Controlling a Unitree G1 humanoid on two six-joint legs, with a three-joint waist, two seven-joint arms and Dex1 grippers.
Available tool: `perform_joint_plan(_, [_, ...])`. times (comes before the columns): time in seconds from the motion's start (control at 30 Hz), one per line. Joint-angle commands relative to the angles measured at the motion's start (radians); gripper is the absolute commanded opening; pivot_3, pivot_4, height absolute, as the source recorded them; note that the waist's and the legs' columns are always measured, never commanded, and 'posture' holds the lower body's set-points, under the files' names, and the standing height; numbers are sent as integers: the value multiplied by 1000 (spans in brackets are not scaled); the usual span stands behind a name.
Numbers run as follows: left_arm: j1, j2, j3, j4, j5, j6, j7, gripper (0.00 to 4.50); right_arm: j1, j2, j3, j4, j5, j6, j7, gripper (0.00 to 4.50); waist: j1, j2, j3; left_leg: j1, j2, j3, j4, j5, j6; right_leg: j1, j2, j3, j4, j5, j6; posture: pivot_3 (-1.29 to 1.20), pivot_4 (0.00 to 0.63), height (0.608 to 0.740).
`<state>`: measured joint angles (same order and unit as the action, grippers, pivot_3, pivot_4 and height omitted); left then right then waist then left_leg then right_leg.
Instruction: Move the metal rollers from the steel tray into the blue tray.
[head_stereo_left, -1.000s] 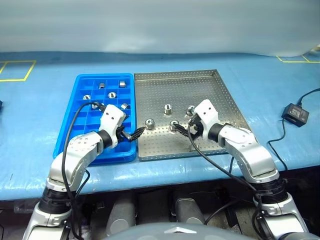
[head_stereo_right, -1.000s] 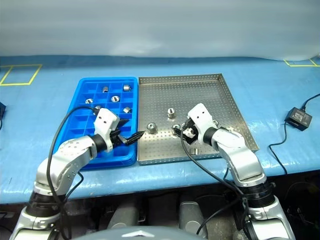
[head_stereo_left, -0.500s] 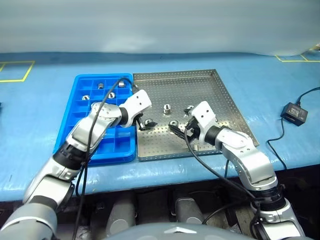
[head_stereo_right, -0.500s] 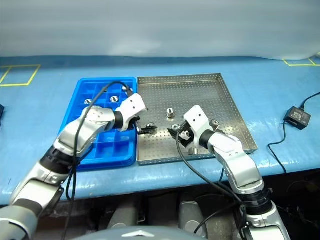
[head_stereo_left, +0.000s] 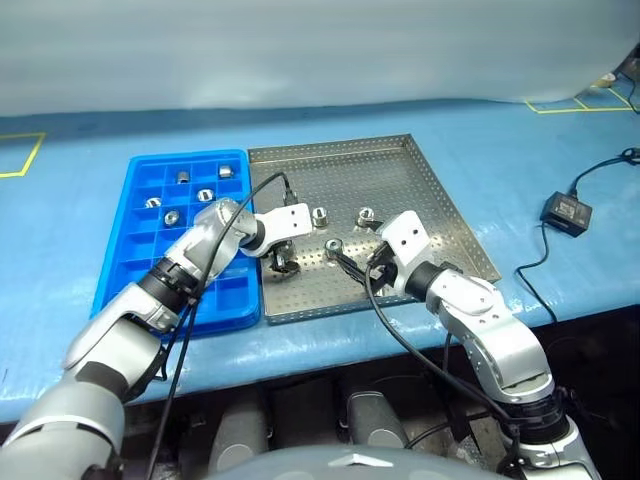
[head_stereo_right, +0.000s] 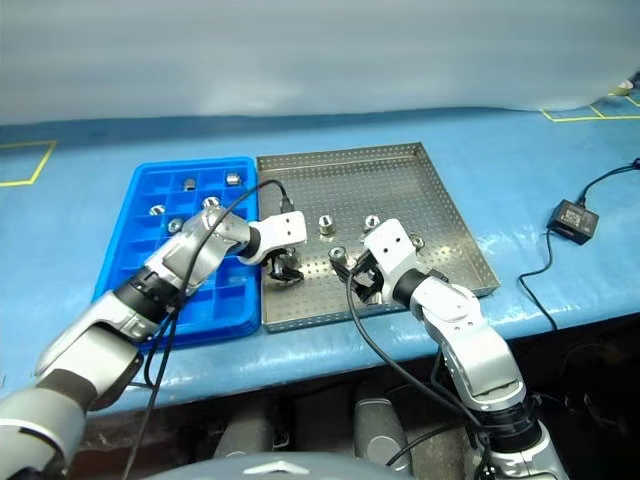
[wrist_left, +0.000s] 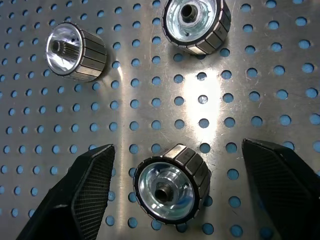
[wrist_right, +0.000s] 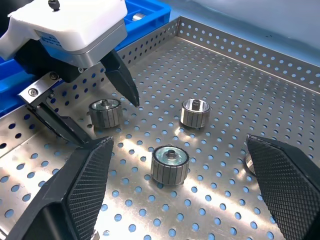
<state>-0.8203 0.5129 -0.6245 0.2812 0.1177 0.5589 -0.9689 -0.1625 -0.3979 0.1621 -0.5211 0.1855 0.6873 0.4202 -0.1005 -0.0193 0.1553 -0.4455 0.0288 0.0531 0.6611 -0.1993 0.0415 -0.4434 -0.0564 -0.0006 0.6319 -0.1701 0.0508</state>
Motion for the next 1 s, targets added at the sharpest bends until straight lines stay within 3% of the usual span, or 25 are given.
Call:
perform_joint_plan(0.03, [8,5,2,27,49,6,2,2937,-11,2,-20,-34,0,-15,-8,4500,0,0,0,0,0,0,0,0,0,0,0,0,0,0,0,-199,150,740])
perform_joint_plan(0.07, [12,6,8,24,50,10,1,2667,-12,1,-20,-32,1,-15,-8,4500,0,0,0,0,0,0,0,0,0,0,0,0,1,0,0,-191,150,740])
perform_joint_plan(0.2, [30,17,27,20,57,15,3,2667,-21,0,-17,-21,0,-16,-6,4500,-8,0,0,1,1,0,1,0,0,0,-1,1,2,0,0,-178,150,740])
perform_joint_plan(0.33, [56,13,62,-2,43,33,4,1834,-37,3,-10,-5,0,-18,-1,4500,-15,0,0,2,1,0,1,0,0,0,-1,1,4,0,0,-165,150,740])
perform_joint_plan(0.6, [92,-3,139,-66,3,74,5,1829,-47,0,5,28,0,-20,14,4500,-21,0,0,3,1,1,0,0,0,-1,1,3,6,-1,-1,-155,150,740])
perform_joint_plan(1.0, [229,-60,537,-400,-223,270,194,1829,-65,3,4,94,37,-19,78,4500,-6,0,0,3,1,1,1,0,0,-1,-2,4,7,-1,0,-117,150,740])
